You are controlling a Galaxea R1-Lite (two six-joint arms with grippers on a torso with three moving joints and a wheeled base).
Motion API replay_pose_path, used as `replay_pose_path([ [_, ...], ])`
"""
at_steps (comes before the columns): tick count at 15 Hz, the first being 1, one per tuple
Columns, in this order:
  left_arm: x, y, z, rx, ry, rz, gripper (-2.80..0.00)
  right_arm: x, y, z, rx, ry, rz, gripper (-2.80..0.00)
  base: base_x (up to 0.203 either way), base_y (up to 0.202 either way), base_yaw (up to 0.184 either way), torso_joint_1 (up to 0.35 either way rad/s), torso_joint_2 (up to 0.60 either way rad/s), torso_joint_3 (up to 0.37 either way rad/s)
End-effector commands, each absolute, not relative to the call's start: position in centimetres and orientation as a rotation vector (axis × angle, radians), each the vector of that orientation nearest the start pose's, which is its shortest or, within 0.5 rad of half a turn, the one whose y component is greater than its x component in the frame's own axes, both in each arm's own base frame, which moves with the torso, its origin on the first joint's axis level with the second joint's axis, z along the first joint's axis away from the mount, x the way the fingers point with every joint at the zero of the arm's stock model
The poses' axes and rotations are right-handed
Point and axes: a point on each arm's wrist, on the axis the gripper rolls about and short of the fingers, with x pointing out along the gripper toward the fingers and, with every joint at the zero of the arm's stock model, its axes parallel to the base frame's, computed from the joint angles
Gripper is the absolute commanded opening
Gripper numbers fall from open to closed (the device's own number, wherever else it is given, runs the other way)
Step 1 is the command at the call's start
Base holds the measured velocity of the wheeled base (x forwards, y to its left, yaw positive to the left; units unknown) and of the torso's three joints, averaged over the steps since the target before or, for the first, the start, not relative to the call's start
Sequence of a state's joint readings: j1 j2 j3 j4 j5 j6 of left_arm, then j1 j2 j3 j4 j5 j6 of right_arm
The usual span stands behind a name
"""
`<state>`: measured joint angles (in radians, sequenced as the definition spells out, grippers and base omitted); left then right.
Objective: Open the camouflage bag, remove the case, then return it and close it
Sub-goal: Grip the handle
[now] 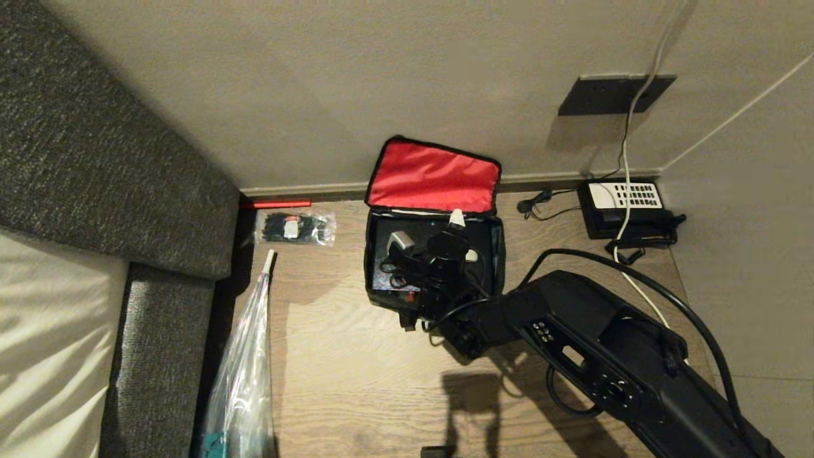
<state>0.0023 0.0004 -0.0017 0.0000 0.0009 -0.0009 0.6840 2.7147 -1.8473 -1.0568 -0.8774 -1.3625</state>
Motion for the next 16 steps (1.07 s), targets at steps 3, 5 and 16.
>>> replay_pose_path([
  [3,-2.31,0.00,7.57,-0.001,-0.003,0.005,-2.80,42.57,32.48,5.56,-1.230,0.023,-0.252,0.00,0.031,0.000,0.001,0.001,0.00,0.000],
  [5,-2.31,0.00,7.57,-0.005,-0.003,0.005,-2.80,42.56,32.50,5.57,-1.231,0.023,-0.252,0.00,0.000,0.000,0.000,0.000,0.00,0.000],
  [16,-2.31,0.00,7.58,0.003,-0.005,0.005,-2.80,42.55,32.51,5.38,-1.235,0.025,-0.251,0.00,0.000,0.000,0.000,0.000,0.00,0.000],
])
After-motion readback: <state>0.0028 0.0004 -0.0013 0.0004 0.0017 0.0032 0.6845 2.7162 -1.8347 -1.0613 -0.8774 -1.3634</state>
